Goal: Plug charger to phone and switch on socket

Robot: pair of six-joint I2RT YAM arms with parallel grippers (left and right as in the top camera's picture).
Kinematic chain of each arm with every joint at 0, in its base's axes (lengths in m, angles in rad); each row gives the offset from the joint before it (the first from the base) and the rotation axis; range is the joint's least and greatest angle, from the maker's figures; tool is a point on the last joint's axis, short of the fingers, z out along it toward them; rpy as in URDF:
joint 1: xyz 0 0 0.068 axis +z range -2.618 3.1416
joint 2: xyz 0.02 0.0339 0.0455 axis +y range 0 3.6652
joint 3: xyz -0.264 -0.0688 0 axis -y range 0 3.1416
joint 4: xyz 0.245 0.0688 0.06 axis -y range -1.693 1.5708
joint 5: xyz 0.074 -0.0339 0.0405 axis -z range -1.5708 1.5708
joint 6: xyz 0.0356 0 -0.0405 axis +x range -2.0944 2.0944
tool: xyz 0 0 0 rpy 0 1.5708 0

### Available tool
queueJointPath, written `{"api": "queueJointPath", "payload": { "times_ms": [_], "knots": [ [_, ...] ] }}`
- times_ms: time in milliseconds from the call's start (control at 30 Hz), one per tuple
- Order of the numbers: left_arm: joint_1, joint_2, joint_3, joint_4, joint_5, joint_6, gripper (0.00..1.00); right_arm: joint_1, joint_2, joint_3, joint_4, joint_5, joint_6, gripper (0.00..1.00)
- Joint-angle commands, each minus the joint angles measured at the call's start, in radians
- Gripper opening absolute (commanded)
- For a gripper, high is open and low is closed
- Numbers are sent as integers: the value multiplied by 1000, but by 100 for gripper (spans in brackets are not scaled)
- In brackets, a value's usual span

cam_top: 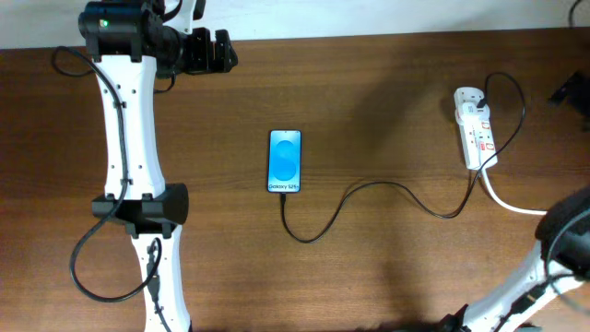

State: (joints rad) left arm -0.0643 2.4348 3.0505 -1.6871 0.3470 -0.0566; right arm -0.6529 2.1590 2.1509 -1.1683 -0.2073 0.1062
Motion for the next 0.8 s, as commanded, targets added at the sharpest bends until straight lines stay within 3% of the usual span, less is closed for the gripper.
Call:
{"api": "queueJointPath", "payload": {
  "times_ms": [0,167,400,767],
  "knots": [
    [3,-42,22,-1,3,-3,99,8,-190,32,-42,-106,-6,98],
    [3,-42,22,-1,3,-3,99,144,-462,32,-156,-156,-103,98],
    [3,-42,22,-1,3,-3,99,395,-607,32,-378,-137,-133,98],
    [4,-42,22,-1,3,-3,99,430,-621,32,-478,-167,-154,98]
  ]
}}
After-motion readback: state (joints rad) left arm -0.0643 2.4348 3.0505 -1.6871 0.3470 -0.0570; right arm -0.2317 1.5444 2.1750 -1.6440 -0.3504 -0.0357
